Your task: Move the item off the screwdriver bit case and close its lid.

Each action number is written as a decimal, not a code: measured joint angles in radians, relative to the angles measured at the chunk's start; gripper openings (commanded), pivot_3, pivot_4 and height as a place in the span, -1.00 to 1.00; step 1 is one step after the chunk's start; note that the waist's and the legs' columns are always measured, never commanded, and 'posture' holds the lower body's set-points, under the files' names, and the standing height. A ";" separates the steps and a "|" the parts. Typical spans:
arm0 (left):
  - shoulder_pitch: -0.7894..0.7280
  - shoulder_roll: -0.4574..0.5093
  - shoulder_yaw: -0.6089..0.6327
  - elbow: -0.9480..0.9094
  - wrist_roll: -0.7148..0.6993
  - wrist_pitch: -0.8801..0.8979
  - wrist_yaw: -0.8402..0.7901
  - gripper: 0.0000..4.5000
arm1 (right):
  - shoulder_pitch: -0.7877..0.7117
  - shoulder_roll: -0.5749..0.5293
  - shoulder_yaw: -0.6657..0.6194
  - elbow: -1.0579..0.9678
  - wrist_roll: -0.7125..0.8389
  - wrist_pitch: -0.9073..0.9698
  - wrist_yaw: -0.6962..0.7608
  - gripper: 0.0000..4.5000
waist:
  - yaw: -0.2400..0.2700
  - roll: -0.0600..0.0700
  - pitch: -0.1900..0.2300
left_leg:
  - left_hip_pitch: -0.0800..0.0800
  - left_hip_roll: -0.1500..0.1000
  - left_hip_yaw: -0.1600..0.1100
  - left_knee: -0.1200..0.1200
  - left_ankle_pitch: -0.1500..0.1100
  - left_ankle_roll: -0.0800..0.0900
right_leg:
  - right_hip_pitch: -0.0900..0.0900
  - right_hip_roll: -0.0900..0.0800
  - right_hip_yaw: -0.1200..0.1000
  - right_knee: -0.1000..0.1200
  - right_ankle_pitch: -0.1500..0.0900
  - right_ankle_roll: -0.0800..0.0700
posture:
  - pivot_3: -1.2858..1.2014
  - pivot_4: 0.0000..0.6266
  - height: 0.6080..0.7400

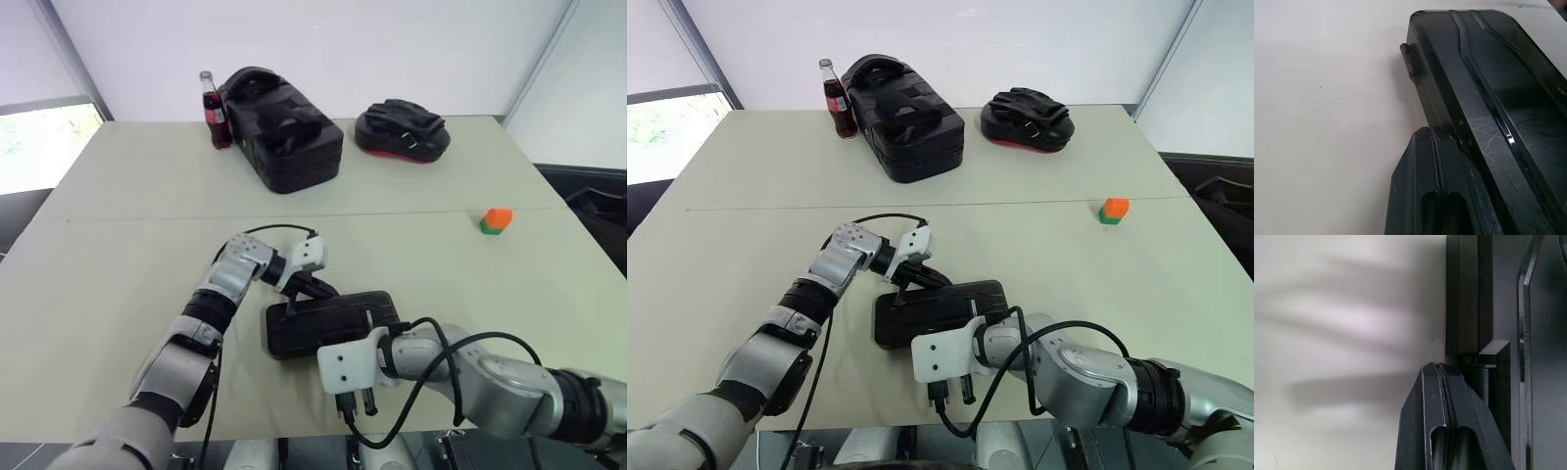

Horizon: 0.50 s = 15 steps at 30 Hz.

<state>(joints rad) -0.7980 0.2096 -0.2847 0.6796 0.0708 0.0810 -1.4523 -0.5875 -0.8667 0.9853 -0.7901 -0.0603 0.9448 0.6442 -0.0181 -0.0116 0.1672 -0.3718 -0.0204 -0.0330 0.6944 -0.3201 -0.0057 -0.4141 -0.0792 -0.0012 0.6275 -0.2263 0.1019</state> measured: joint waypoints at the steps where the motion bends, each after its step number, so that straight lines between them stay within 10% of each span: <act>1: -0.011 -0.009 0.000 0.026 0.007 -0.027 0.003 -1.00 | 0.013 0.015 -0.031 0.000 0.023 0.031 0.010 -0.99 | 0.003 0.000 0.000 | 0.000 0.000 0.000 0.000 0.000 0.000 | 0.000 0.000 0.000 0.000 0.000 0.000 | 0.03 -0.52 1.00; 9: -0.084 -0.152 0.010 0.214 0.002 -0.280 0.124 -1.00 | 0.139 0.170 -0.583 -0.051 0.376 0.431 0.161 -0.99 | 0.039 0.001 -0.001 | -0.003 -0.003 -0.001 0.000 -0.002 0.003 | 0.005 -0.004 -0.001 -0.013 0.001 0.000 | 0.03 -0.52 1.00; 15: -0.077 -0.090 0.114 0.215 -0.071 -0.269 0.246 -1.00 | 0.103 0.238 -0.998 -0.087 0.599 0.635 0.268 -0.99 | 0.027 0.000 0.002 | -0.006 -0.002 0.000 -0.001 -0.003 0.004 | 0.000 -0.004 -0.001 -0.013 0.002 0.003 | 0.03 -0.52 1.00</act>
<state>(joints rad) -0.8751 0.1197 -0.1703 0.8944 -0.0001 -0.1876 -1.2064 -0.4845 -0.6288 -0.0126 -0.8776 0.5388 1.5801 0.9121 0.0092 -0.0112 0.1693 -0.3779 -0.0222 -0.0334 0.6935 -0.3227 -0.0013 -0.4142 -0.0829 -0.0023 0.6150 -0.2241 0.1045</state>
